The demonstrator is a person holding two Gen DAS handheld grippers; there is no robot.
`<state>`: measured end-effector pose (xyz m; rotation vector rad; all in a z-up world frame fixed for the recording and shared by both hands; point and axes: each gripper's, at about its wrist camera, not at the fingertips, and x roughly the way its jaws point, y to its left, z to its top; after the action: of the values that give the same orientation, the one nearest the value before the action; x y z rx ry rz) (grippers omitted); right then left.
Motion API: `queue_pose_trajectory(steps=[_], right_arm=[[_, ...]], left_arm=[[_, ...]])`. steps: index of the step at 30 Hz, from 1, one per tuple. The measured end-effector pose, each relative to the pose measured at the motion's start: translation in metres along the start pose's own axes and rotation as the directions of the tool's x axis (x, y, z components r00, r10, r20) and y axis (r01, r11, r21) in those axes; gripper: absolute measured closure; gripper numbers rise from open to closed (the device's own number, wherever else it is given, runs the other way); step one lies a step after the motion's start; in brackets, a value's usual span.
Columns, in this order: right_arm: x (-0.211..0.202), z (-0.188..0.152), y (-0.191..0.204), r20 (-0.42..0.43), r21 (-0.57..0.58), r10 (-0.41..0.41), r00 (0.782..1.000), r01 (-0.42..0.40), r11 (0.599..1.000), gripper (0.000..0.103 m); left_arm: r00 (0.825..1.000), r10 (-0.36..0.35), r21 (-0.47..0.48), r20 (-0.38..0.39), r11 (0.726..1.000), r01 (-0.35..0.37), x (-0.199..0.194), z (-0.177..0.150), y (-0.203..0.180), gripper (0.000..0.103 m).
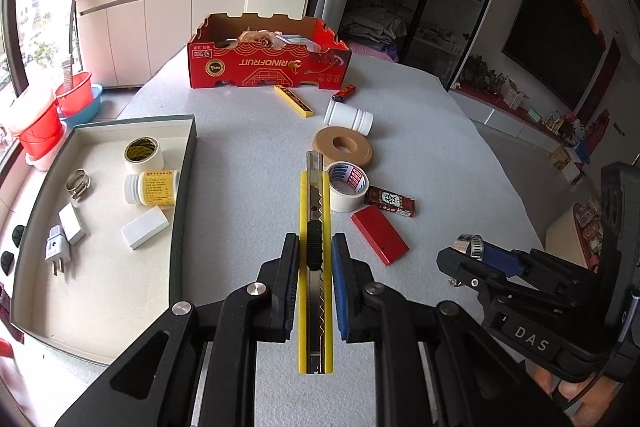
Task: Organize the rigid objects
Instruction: 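Carry the knife in left tool while right tool carries the hose clamp to the tray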
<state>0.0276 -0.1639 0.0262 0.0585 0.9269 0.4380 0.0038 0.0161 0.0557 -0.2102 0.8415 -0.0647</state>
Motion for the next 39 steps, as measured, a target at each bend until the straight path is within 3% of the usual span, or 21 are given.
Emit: queue_pose_trajectory(steps=[9, 18, 30, 39], right_arm=[[-0.002, 0.036, 0.056, 0.032, -0.113, 0.087, 0.996, -0.083, 0.990, 0.067], [0.004, 0.065, 0.132, 0.026, -0.271, 0.185, 0.982, -0.172, 0.947, 0.067], [0.025, 0.079, 0.207, -0.030, -0.399, 0.270, 0.962, -0.259, 0.880, 0.067], [0.050, 0.080, 0.232, -0.079, -0.409, 0.286, 0.955, -0.293, 0.864, 0.067]], left_arm=[[0.991, 0.085, -0.080, 0.107, 0.994, -0.077, -0.035, 0.019, 0.045, 0.086], [0.959, 0.223, -0.201, 0.173, 0.962, -0.187, -0.069, 0.023, 0.108, 0.086], [0.919, 0.355, -0.314, 0.173, 0.904, -0.290, -0.093, 0.012, 0.174, 0.086], [0.913, 0.386, -0.310, 0.129, 0.891, -0.333, -0.075, 0.004, 0.188, 0.086]])
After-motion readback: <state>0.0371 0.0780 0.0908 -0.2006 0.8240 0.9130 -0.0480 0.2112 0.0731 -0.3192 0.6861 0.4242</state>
